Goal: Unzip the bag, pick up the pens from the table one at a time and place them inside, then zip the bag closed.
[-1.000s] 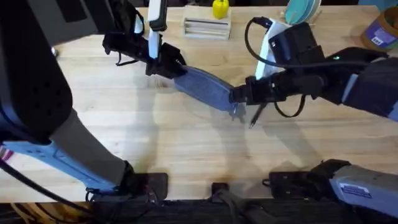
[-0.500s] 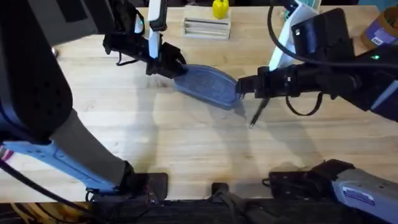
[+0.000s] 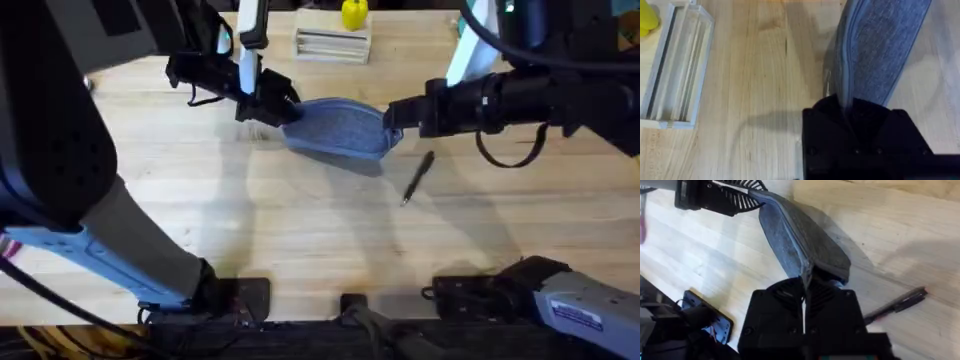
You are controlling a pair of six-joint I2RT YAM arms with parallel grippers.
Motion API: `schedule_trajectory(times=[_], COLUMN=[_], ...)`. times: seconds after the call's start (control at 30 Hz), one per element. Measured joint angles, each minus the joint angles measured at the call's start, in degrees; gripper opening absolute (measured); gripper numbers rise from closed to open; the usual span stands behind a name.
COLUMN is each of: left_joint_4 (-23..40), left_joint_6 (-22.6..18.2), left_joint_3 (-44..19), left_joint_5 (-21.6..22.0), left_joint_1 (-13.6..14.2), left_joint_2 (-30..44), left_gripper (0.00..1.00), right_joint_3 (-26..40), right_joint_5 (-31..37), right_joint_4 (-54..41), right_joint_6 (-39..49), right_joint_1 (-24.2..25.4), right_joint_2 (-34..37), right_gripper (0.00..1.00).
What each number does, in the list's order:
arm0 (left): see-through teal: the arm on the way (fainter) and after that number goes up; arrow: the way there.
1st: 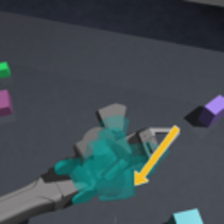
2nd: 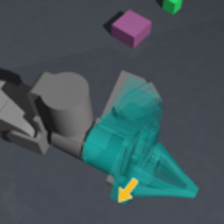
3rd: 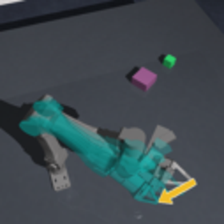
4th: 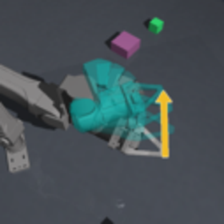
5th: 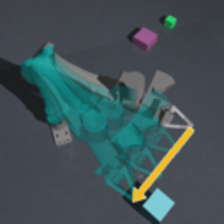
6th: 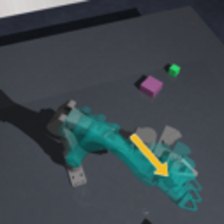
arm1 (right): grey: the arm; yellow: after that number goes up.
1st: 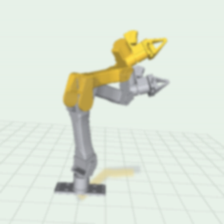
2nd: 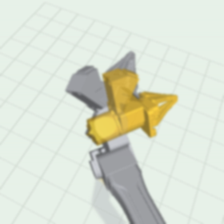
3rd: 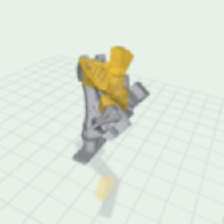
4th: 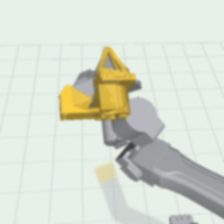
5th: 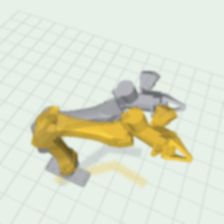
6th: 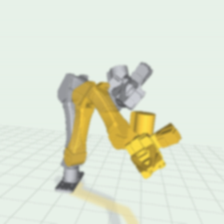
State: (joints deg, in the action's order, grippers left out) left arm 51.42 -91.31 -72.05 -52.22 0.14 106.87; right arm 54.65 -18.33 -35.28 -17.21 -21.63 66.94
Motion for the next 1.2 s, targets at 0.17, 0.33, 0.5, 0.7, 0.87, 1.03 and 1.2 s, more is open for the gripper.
schedule_trajectory(times=[0.17, 0.33, 0.5, 0.7, 0.87, 1.03, 1.2], left_joint_4=[0.0, -0.5, -0.9, -1.1, -1.1, -1.1, -1.1], left_joint_6=[0.0, 0.0, 0.0, 0.0, 0.0, 0.0, -0.1], left_joint_3=[0.0, 0.0, 0.0, 0.0, 0.0, 0.0, 0.0], left_joint_5=[-0.4, 0.9, 2.1, 4.0, 5.8, 6.6, 7.2], left_joint_1=[0.1, -0.3, -1.3, -1.6, -2.0, -2.2, -2.3], left_joint_2=[0.0, 0.0, 0.0, 0.0, 0.0, 0.0, 0.0], left_gripper=[0.041, 0.041, 0.042, 0.042, 0.041, 0.041, 0.041], right_joint_3=[3.4, 8.8, 18.5, 32.4, 41.3, 41.4, 41.4], right_joint_5=[0.8, 1.7, 3.6, 4.2, 4.6, 4.6, 4.2], right_joint_4=[-2.0, -3.9, -6.4, -9.6, -12.4, -10.4, -8.2], right_joint_6=[1.9, 2.7, 4.1, 5.2, 7.6, 7.9, 8.1], right_joint_1=[0.0, -0.2, -2.2, -5.7, -11.2, -14.0, -15.7], right_joint_2=[1.7, 8.0, 16.1, 25.0, 31.6, 31.7, 31.7], right_gripper=[0.028, 0.028, 0.028, 0.028, 0.028, 0.028, 0.028])
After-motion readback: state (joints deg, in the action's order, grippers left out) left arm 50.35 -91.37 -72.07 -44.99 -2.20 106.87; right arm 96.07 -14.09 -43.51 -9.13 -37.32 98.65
